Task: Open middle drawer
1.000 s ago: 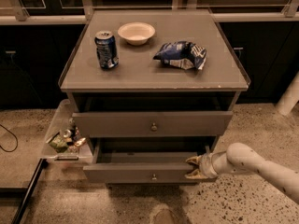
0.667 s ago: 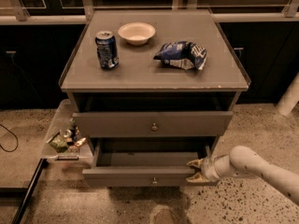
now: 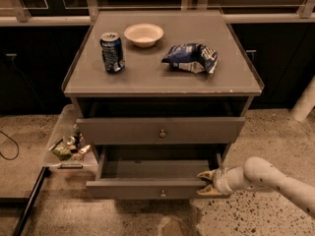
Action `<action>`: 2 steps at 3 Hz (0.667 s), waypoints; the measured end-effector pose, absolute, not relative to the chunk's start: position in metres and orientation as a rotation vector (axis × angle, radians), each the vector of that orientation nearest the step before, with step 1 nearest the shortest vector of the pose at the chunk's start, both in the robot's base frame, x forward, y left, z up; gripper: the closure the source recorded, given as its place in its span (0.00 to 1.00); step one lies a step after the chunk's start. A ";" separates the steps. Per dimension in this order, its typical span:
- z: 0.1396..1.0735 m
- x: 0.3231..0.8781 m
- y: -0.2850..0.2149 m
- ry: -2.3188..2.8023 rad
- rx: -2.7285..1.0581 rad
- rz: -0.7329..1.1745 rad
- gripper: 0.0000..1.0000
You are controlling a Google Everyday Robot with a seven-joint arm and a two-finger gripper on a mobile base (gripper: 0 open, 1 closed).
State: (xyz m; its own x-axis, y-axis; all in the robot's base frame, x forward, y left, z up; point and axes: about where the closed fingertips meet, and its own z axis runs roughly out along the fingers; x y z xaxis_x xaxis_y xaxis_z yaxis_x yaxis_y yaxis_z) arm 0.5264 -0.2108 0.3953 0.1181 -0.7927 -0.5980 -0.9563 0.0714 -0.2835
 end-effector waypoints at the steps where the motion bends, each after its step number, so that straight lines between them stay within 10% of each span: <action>1: 0.395 0.526 -0.211 1.705 -1.751 0.322 0.82; 2: 0.394 0.530 -0.209 1.712 -1.749 0.347 0.59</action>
Offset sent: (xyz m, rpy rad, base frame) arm 0.0104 -0.0013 -0.0004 0.0166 0.0372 -0.0016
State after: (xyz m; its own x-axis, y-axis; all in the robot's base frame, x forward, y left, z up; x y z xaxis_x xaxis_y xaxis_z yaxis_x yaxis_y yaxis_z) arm 0.5302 -0.2094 0.3939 0.1088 -0.7871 -0.6071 -0.9614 0.0720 -0.2656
